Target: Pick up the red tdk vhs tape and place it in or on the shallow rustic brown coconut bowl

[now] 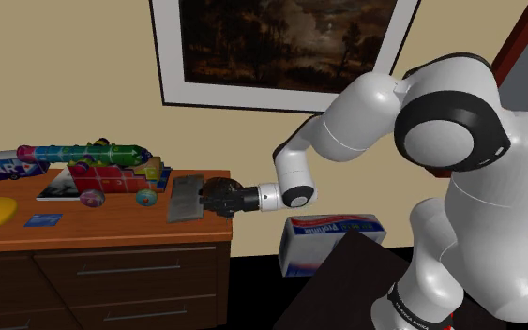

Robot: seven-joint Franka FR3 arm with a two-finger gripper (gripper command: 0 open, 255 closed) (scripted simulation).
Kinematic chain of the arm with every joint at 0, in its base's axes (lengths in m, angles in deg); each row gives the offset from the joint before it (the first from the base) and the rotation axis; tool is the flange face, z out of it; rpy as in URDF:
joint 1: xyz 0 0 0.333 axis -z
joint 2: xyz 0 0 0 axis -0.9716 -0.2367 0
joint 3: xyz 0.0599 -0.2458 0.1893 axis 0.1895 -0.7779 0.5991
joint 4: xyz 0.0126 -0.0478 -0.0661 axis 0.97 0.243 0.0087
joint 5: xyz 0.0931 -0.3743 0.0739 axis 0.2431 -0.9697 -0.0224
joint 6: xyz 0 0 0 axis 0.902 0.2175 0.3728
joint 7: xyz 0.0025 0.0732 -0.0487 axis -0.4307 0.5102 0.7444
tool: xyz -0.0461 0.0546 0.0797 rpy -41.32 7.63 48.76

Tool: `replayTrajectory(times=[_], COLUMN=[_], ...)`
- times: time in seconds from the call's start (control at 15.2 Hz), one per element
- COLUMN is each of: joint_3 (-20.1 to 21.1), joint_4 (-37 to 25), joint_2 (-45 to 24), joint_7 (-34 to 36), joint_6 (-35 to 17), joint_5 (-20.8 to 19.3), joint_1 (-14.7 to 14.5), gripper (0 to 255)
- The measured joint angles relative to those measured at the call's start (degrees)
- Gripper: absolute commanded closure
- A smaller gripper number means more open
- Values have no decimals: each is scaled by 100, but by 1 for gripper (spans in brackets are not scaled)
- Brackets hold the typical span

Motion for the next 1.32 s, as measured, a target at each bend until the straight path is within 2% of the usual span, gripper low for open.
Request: replayTrajectory(times=[0.33, 0.59, 0.79, 1.32], joint_3=[-355, -531, -472, -119], joint_4=[-181, -460, -574, -781], joint_2=[-301, -710, -964, -1632], joint_7=[272, 467, 465, 250], joint_6=[579, 1123, 1334, 1763], joint_5=[-684, -1086, -1081, -758], joint_1=[573, 1111, 1307, 1662], gripper=[255, 255, 255, 255])
